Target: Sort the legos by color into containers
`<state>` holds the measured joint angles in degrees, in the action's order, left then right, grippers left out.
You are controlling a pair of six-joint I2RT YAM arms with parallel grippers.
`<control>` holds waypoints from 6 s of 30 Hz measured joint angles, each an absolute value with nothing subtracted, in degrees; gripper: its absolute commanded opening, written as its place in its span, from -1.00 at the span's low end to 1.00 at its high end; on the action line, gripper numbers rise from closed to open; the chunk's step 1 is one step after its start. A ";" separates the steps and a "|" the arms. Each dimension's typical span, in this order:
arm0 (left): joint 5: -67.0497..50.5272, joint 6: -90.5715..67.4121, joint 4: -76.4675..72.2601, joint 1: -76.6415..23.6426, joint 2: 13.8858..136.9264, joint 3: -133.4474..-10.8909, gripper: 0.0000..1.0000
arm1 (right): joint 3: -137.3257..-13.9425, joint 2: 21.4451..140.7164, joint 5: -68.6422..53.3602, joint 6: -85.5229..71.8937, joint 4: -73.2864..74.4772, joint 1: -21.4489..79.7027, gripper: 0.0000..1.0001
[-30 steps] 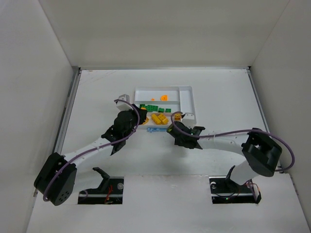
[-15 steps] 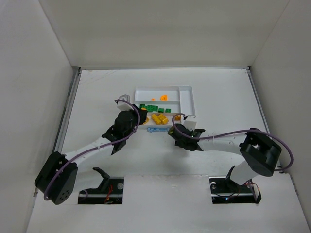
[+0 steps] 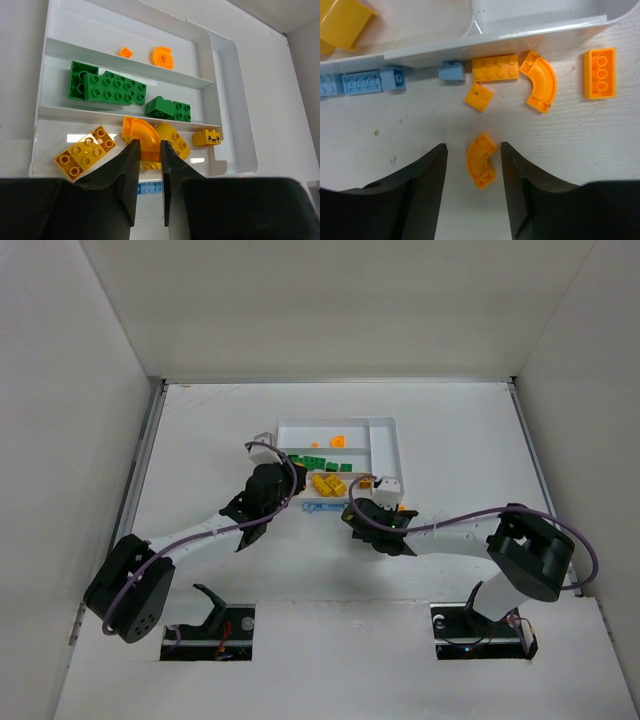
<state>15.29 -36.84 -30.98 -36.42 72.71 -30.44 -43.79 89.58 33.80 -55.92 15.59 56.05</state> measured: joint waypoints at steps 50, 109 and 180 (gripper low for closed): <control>14.55 -32.86 -21.02 -26.50 111.81 -68.99 -0.20 | -35.31 71.33 25.06 -44.34 2.94 51.66 -0.61; 26.59 -36.10 -30.37 -63.05 106.85 -49.25 -0.27 | -24.14 59.92 21.30 -43.81 -5.61 31.57 -0.37; 16.23 -34.37 -23.55 -36.05 98.28 -54.92 -0.76 | -33.61 76.90 29.69 -46.54 11.70 44.80 -0.68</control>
